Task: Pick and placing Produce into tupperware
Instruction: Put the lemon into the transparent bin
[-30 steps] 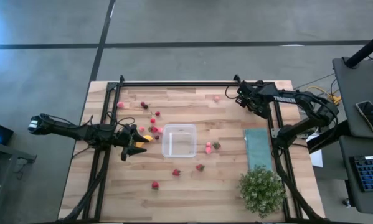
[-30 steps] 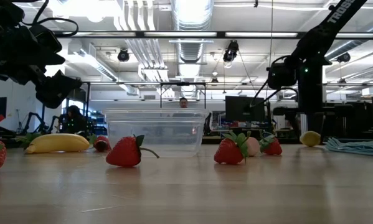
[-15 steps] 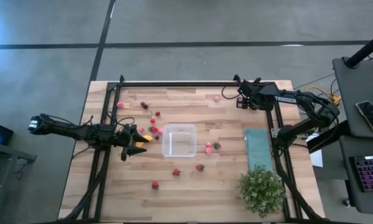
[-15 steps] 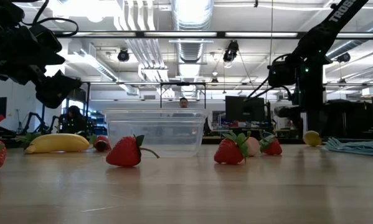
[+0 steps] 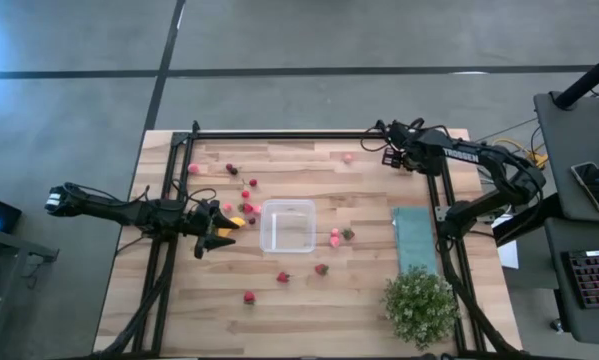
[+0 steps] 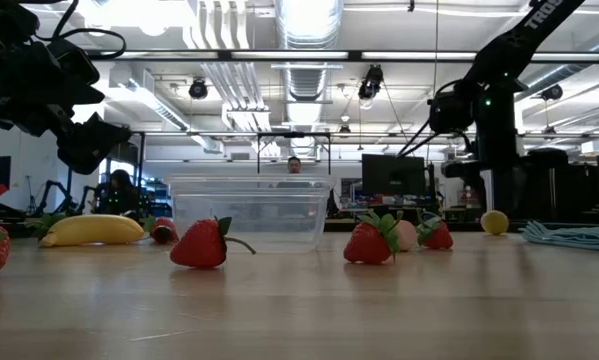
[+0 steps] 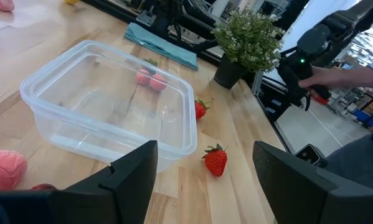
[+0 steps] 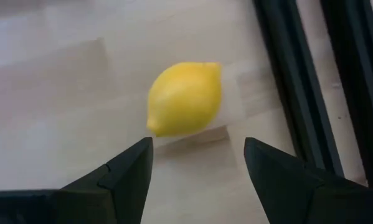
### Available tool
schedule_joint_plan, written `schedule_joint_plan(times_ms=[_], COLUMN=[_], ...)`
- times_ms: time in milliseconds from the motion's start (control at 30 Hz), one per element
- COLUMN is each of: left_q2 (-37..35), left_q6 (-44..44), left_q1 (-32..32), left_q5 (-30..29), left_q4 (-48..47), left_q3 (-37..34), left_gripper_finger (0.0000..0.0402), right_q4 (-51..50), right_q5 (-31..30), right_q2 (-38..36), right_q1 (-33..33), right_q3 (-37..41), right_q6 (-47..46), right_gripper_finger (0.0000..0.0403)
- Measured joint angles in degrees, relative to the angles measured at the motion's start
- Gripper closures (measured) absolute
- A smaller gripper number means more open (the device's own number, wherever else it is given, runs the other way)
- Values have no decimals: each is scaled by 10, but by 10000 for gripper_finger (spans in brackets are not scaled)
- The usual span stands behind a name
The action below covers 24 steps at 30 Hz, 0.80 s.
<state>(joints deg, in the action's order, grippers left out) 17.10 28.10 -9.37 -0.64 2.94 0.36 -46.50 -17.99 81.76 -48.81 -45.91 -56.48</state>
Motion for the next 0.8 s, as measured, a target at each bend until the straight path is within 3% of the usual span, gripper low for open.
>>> schedule_joint_plan(times_ms=[267,400,800], left_q2=[0,0,0], left_q6=[0,0,0], left_q1=[0,0,0], left_q5=[0,0,0], left_q4=[0,0,0], left_q3=[0,0,0], left_gripper_finger=[152,152,152], right_q4=[15,29,28], right_q5=[2,50,70], right_q2=[10,14,12], right_q1=[-51,-68,-67], right_q3=[0,-4,-29], right_q6=[-85,-120,-129], right_gripper_finger=[158,158,158])
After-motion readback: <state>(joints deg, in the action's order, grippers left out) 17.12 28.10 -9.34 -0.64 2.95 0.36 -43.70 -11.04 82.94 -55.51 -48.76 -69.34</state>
